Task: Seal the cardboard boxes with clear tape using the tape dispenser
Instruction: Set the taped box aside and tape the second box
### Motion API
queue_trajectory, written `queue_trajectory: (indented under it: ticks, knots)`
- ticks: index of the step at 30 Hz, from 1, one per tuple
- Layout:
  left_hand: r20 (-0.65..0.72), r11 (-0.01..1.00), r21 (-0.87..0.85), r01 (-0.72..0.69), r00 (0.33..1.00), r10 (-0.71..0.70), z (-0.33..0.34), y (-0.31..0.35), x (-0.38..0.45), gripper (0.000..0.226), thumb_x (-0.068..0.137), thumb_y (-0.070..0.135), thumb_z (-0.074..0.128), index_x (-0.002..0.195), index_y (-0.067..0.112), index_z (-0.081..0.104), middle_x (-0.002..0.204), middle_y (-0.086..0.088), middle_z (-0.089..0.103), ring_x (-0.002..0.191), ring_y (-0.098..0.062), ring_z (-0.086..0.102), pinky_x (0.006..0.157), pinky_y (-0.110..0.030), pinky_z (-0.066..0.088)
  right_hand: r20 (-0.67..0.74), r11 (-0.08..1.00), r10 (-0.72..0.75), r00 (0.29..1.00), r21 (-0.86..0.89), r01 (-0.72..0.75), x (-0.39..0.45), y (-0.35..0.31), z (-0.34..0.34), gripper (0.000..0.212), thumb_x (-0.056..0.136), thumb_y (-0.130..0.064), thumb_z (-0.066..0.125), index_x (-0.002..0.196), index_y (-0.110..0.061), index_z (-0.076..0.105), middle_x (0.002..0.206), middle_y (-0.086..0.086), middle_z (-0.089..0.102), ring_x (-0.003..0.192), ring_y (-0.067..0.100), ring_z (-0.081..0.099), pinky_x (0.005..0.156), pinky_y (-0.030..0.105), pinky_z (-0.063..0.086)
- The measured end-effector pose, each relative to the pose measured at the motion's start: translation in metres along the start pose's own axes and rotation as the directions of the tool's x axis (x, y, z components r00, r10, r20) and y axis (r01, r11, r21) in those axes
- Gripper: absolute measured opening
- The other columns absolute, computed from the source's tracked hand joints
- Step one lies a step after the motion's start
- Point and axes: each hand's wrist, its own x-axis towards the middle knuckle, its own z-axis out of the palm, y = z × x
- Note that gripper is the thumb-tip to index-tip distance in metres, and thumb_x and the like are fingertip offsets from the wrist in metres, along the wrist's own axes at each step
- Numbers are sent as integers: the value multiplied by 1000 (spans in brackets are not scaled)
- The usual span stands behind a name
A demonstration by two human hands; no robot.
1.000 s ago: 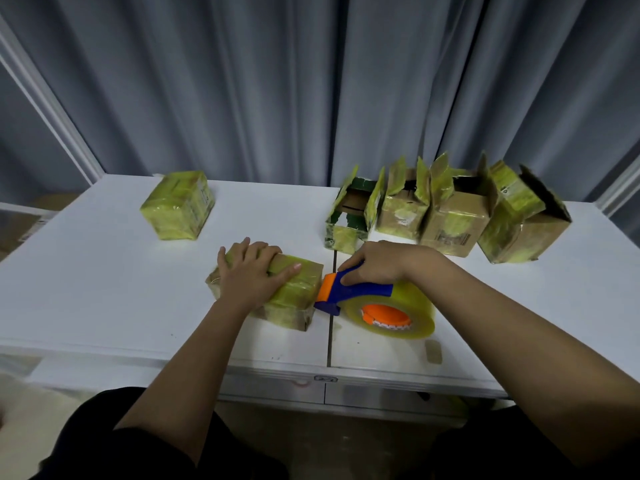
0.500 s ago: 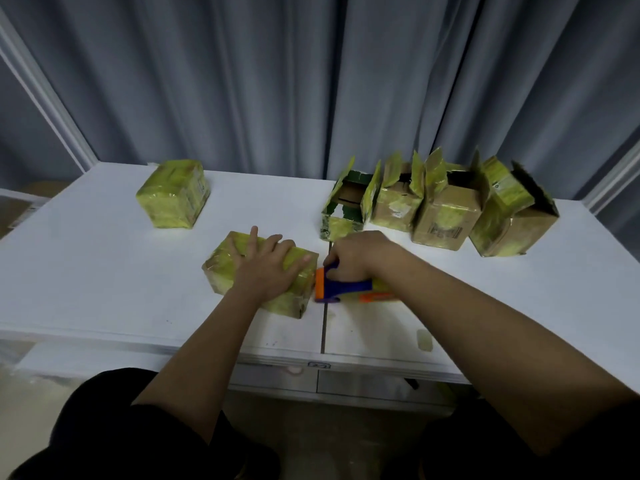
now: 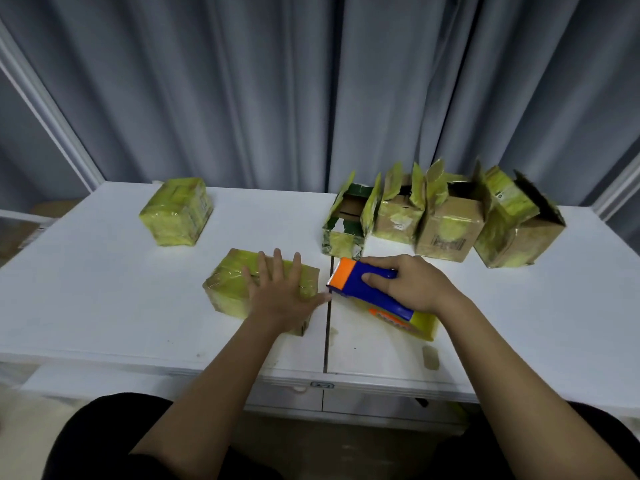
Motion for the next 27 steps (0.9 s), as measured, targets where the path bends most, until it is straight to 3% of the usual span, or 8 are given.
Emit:
queue_trajectory:
  ticks: [3,6,11,16,19,21,24,27]
  knots:
    - [45,998,57,-31,999,29,-4,-4,3,85,87,72,26,151,29,-9,159,-12,-12,143,-40,-16,112,-63,-5,-41,999,-9,999,43,11,-4,2,-3,42,93,-55,49,134,-47,48,128,-10,60,100,15,58,72,29,46]
    - [111,977,3,-212,971,211,-10,-12,5,82,89,66,35,150,34,-9,159,-5,-17,143,-34,-23,112,-56,-12,-82,979,-10,997,200,26,-12,7,-12,43,90,-54,55,131,-42,54,121,-13,63,92,7,62,69,25,49]
    - [92,756,-113,-645,751,654,-21,-15,9,70,95,47,48,151,32,8,157,13,-1,142,-11,-17,114,-31,-14,-187,920,-39,982,376,108,-31,19,-34,33,82,-49,68,112,-35,68,99,-13,72,83,7,68,75,38,58]
    - [123,642,-98,-761,631,766,-32,-17,15,63,95,15,53,150,19,23,158,5,15,144,-9,-4,118,-31,-5,-234,828,-68,970,529,185,-44,16,-42,25,82,-31,73,106,-28,72,93,-11,74,82,10,70,72,27,56]
    - [111,725,-213,-655,721,684,-29,-26,7,77,91,7,58,152,22,14,156,12,8,142,-7,-2,120,-37,6,-204,821,-105,973,534,200,-44,8,-37,23,83,-26,72,106,-27,72,92,-12,74,81,8,70,67,18,53]
    - [11,711,-539,-451,841,542,-31,-26,-3,76,90,7,60,151,25,18,155,11,13,145,-13,8,119,-35,17,-176,828,-129,976,522,203,-43,1,-33,21,83,-24,73,104,-29,72,92,-14,74,82,7,70,68,19,54]
    - [-118,332,-929,-162,982,148,-48,-14,-23,33,97,17,52,129,24,55,132,4,56,121,-12,53,105,-34,43,-182,831,-159,970,505,231,-43,-10,-28,21,83,-21,73,99,-35,70,93,-21,73,84,2,69,70,16,53]
    - [-3,105,-994,-9,998,57,-62,-4,-35,23,98,27,48,111,14,63,105,2,68,99,-12,64,81,-20,53,-179,836,-178,968,491,245,-44,-20,-25,21,83,-20,73,100,-32,71,91,-25,71,80,-2,68,65,11,50]
